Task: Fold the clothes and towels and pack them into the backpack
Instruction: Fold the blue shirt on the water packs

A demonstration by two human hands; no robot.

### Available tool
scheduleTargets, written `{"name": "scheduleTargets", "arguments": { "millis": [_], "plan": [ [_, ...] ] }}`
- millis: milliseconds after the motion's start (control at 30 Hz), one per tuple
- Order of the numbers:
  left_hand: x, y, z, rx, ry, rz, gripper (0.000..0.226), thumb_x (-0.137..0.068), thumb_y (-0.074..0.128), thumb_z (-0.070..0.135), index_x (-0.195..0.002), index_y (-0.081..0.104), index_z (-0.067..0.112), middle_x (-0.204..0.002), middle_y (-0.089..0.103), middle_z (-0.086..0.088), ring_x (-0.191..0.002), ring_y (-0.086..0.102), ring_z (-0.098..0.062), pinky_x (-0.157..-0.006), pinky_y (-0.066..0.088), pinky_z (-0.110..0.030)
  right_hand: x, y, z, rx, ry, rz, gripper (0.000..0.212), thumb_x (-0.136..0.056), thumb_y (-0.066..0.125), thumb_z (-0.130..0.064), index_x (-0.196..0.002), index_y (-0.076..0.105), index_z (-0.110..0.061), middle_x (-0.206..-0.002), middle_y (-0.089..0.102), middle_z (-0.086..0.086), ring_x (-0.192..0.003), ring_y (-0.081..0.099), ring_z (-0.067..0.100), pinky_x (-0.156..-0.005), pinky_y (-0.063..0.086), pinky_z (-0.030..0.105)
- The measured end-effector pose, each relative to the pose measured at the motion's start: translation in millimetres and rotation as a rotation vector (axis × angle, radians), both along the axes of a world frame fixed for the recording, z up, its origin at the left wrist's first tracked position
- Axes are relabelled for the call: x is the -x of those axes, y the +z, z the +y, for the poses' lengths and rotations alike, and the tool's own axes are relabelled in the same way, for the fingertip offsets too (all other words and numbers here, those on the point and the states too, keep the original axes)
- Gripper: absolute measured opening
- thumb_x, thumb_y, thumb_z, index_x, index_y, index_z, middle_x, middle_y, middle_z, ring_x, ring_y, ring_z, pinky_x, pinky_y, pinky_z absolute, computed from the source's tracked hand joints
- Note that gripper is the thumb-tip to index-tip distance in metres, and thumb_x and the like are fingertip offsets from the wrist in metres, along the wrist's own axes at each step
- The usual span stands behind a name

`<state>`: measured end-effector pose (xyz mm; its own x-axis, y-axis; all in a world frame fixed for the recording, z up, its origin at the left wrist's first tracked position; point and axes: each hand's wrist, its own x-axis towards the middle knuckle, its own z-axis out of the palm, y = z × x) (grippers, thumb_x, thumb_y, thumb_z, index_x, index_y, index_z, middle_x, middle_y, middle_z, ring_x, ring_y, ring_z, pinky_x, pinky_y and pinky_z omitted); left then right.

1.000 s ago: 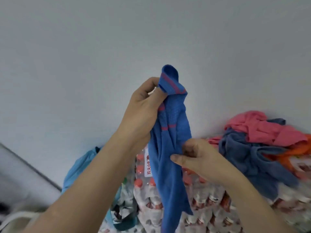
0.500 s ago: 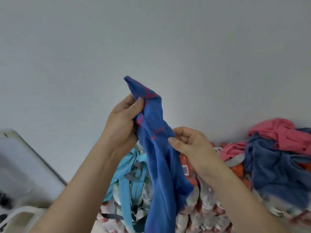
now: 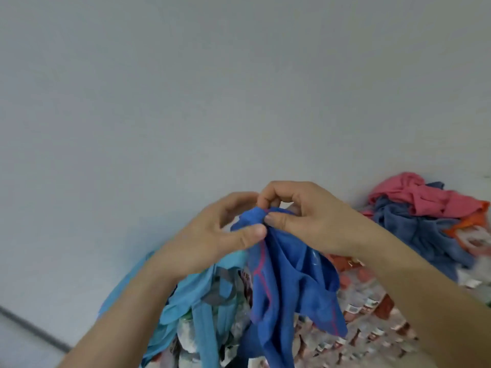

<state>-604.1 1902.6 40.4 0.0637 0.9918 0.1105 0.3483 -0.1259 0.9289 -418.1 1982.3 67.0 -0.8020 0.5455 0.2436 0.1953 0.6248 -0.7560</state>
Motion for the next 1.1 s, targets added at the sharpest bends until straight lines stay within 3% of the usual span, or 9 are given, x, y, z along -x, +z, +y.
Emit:
{"name": "scheduleTargets", "arguments": {
  "millis": [133, 267, 333, 467, 700, 800, 933, 1000, 1100],
  "plan": [
    [-11.6, 3.6, 24.4, 0.12, -0.075, -0.047, 0.036, -0.078, 0.073, 0.024, -0.098, 0.064, -0.005, -0.094, 0.068, -0.024, -0.083, 0.063, -0.024, -0.079, 0.049, -0.049, -12.5, -1.0, 12.7, 0.042, -0.061, -0.004, 0.009, -0.091, 0.062, -0.015, -0.096, 0.059, -0.022, -0.081, 0.062, -0.007, -0.057, 0.055, 0.004, -0.058, 0.045, 0.017],
    [-14.1, 22.0, 29.7, 0.133, -0.02, -0.277, 0.027, -0.076, 0.074, 0.02, -0.085, 0.068, -0.004, -0.088, 0.07, -0.024, -0.076, 0.065, -0.03, -0.073, 0.055, -0.04, -53.1, -38.6, 30.5, 0.515, 0.051, -0.091, 0.058, -0.075, 0.075, -0.042, -0.126, 0.052, -0.031, -0.121, 0.065, -0.001, -0.108, 0.064, 0.021, -0.092, 0.052, 0.043],
    [-21.6, 32.3, 32.7, 0.133, -0.012, -0.309, 0.022, -0.071, 0.076, 0.02, -0.08, 0.071, 0.0, -0.079, 0.07, -0.017, -0.068, 0.065, -0.028, -0.064, 0.055, -0.033, -63.4, -70.1, 24.0, 0.668, 0.163, -0.147, 0.065, -0.073, 0.079, -0.03, -0.13, 0.053, -0.016, -0.13, 0.06, 0.006, -0.12, 0.057, 0.025, -0.1, 0.047, 0.044],
    [-17.9, 47.1, 39.1, 0.108, 0.06, -0.288, 0.024, -0.068, 0.076, 0.021, -0.08, 0.07, 0.001, -0.078, 0.068, -0.017, -0.066, 0.065, -0.028, -0.063, 0.055, -0.035, -80.8, -119.5, 15.5, 0.653, 0.058, -0.222, 0.033, -0.08, 0.072, -0.001, -0.111, 0.067, -0.007, -0.115, 0.069, 0.006, -0.11, 0.064, 0.02, -0.097, 0.05, 0.036],
    [12.3, 49.0, 33.5, 0.161, 0.02, -0.281, 0.027, -0.066, 0.08, 0.02, -0.087, 0.073, 0.005, -0.086, 0.071, -0.018, -0.072, 0.069, -0.028, -0.062, 0.058, -0.036, -117.9, -93.5, 29.6, 0.813, -0.416, 0.247, 0.018, -0.094, 0.048, -0.004, -0.099, 0.065, -0.004, -0.089, 0.071, 0.005, -0.074, 0.068, 0.01, -0.056, 0.055, 0.022],
    [26.2, 46.8, 23.8, 0.132, 0.101, 0.013, 0.031, -0.066, 0.081, 0.032, -0.08, 0.07, 0.007, -0.079, 0.07, -0.018, -0.069, 0.066, -0.025, -0.061, 0.054, -0.033, -127.5, -72.3, 33.4, 0.569, -0.619, 0.337, 0.018, -0.095, 0.049, -0.01, -0.092, 0.067, -0.01, -0.083, 0.07, 0.001, -0.077, 0.065, 0.014, -0.061, 0.056, 0.024],
    [34.4, 29.0, 7.6, -0.078, 0.25, 0.465, 0.017, -0.088, 0.065, 0.028, -0.076, 0.064, 0.015, -0.069, 0.064, -0.012, -0.058, 0.055, -0.013, -0.055, 0.041, -0.023, -139.8, -43.3, 21.1, -0.094, -0.785, 0.073, 0.017, -0.093, 0.056, -0.017, -0.087, 0.068, -0.008, -0.082, 0.067, 0.02, -0.079, 0.061, 0.036, -0.071, 0.049, 0.051],
    [28.9, 23.3, -4.5, -0.181, 0.272, 0.432, 0.012, -0.088, 0.061, 0.025, -0.077, 0.065, 0.026, -0.063, 0.066, -0.001, -0.054, 0.057, -0.008, -0.05, 0.041, -0.017, -147.0, -30.3, 12.9, -0.237, -0.837, 0.068, 0.012, -0.091, 0.06, -0.018, -0.085, 0.071, -0.017, -0.082, 0.07, 0.007, -0.08, 0.063, 0.03, -0.074, 0.051, 0.048],
    [30.5, 25.1, -12.1, -0.137, 0.259, 0.085, 0.022, -0.073, 0.076, 0.043, -0.078, 0.065, 0.025, -0.059, 0.066, -0.016, -0.049, 0.057, -0.019, -0.042, 0.042, -0.018, -154.0, -6.1, 3.9, -0.333, -0.89, 0.124, 0.014, -0.084, 0.068, -0.027, -0.075, 0.066, -0.036, -0.079, 0.067, -0.026, -0.077, 0.061, 0.008, -0.069, 0.05, 0.024]
  ]
}}
